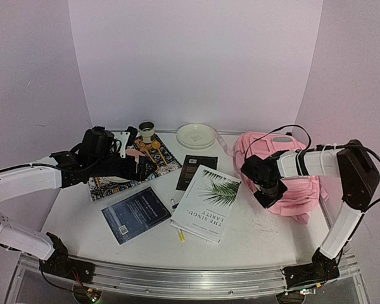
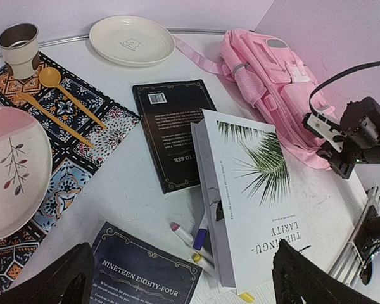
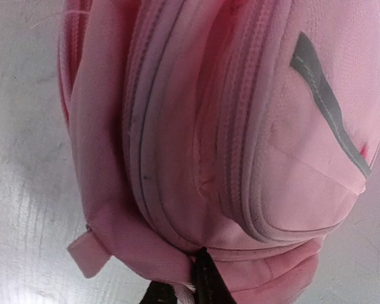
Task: Pack the student bag
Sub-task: Grab the student bag from the corner of the board.
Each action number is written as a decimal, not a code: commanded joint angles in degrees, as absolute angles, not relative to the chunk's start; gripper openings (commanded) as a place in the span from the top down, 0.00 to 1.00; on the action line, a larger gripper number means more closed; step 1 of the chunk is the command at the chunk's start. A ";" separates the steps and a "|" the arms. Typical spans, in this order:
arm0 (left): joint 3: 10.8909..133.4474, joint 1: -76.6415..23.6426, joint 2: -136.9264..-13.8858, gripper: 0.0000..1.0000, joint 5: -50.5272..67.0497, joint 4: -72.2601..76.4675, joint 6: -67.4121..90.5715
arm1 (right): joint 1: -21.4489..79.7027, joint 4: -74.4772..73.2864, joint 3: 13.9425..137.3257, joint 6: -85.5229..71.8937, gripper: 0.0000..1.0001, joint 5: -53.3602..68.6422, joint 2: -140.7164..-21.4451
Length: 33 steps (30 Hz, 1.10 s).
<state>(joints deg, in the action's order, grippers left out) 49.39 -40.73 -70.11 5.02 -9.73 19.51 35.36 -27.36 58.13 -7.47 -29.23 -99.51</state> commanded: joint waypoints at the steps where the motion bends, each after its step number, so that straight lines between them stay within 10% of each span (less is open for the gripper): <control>1: 51.31 -40.98 -69.43 0.01 6.78 -6.40 20.24 | 35.07 -29.26 60.00 -6.51 1.00 -26.07 -94.59; 33: 55.88 -41.26 -76.59 0.01 12.45 -4.74 26.83 | 35.16 -10.63 66.62 -17.65 1.00 1.87 -80.39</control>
<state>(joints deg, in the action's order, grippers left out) 52.84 -40.90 -75.99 10.60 -6.98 25.71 34.92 -19.31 65.93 -14.46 -2.60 -80.77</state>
